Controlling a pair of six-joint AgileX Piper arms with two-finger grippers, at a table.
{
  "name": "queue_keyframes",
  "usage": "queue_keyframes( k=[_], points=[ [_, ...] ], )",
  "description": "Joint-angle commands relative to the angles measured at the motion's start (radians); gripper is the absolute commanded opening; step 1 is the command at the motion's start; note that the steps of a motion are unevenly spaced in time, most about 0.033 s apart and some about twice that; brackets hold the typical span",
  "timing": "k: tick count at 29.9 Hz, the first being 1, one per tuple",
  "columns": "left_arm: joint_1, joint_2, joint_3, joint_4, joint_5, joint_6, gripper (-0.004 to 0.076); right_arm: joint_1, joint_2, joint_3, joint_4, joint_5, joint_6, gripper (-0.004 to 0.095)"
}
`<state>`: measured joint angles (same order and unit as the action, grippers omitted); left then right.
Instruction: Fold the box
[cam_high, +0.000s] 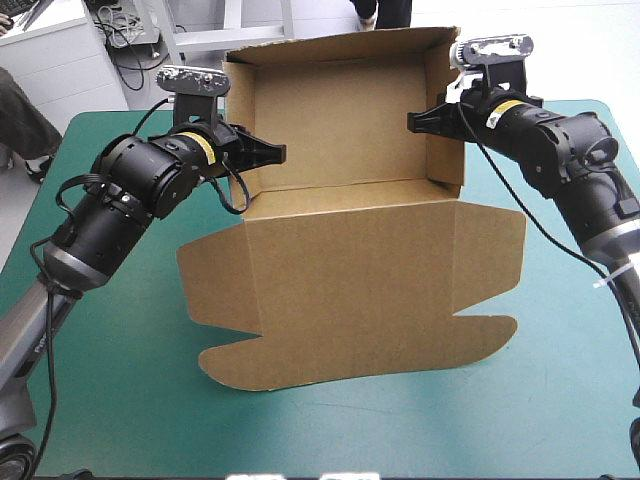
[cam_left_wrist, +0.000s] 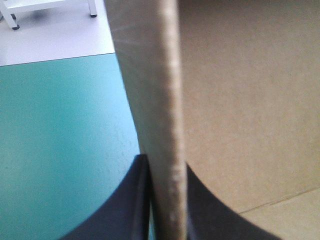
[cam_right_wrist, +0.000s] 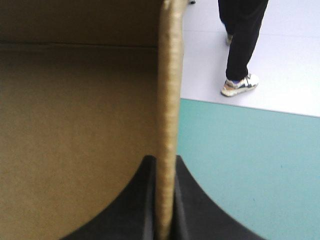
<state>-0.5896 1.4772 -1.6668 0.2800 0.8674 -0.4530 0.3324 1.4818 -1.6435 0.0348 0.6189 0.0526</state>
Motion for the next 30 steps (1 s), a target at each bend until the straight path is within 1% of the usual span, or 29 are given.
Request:
queue_keyframes(
  k=[1, 5, 11, 13, 20, 24, 30],
  points=[
    [-0.014, -0.031, -0.034, -0.067, -0.164, 0.014, -0.0030, 0.002, -0.029, -0.028, 0.045, -0.028, -0.006, -0.0017],
    [-0.012, -0.015, -0.034, -0.065, -0.169, 0.014, -0.0030, 0.002, -0.016, -0.028, 0.045, 0.067, -0.053, -0.0018],
    [-0.012, 0.066, -0.034, -0.057, -0.072, 0.021, -0.0030, 0.002, 0.040, -0.028, 0.047, 0.196, -0.079, -0.0018],
    [-0.012, 0.098, -0.034, -0.064, -0.057, 0.053, -0.0030, 0.002, 0.063, -0.028, 0.049, 0.238, -0.090, -0.0018],
    [-0.012, 0.212, -0.034, -0.067, -0.047, 0.088, -0.0029, 0.002, 0.176, -0.028, 0.049, 0.371, -0.099, -0.0018],
    [-0.002, 0.266, -0.034, -0.074, -0.013, 0.107, -0.0029, 0.000, 0.238, -0.028, 0.049, 0.391, -0.104, -0.0023],
    [0.066, 0.333, -0.034, -0.237, 0.000, 0.217, -0.0022, -0.001, 0.314, -0.028, 0.080, 0.387, -0.104, -0.0023]
  ],
)
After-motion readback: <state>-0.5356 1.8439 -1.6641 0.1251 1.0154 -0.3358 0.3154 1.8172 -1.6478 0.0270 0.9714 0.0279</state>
